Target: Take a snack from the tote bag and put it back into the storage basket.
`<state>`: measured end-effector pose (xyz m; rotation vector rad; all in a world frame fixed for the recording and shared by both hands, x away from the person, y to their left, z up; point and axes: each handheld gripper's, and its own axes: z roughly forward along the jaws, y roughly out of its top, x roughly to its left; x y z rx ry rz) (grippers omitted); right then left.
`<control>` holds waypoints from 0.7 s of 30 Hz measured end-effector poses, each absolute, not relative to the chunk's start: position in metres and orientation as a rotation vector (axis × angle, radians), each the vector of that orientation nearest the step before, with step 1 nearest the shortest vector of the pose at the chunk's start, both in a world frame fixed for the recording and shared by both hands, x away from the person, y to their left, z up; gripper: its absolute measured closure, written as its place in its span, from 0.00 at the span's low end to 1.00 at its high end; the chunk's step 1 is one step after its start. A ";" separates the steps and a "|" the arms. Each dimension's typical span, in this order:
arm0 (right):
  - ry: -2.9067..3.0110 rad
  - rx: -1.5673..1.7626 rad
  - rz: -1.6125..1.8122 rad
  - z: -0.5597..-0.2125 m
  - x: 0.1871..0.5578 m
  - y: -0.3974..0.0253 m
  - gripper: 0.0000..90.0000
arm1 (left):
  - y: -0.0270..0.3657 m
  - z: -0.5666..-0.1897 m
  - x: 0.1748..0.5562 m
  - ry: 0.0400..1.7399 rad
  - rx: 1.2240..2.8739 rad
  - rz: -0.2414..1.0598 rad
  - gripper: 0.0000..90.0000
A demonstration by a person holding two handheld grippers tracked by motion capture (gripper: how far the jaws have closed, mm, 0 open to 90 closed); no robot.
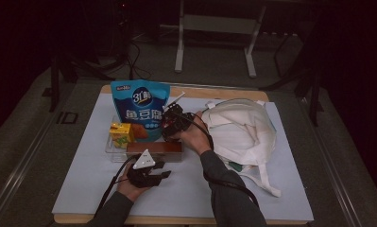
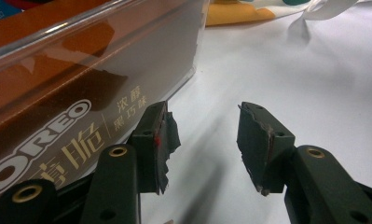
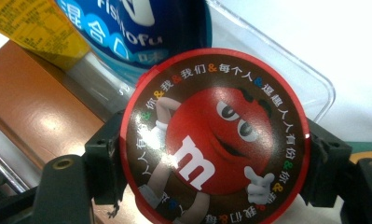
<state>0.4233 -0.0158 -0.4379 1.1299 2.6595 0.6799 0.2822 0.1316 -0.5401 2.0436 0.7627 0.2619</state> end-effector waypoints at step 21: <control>2.645 1.174 0.571 -0.447 0.421 -0.007 0.28 | 0.132 -0.540 0.282 0.761 2.043 0.263 0.59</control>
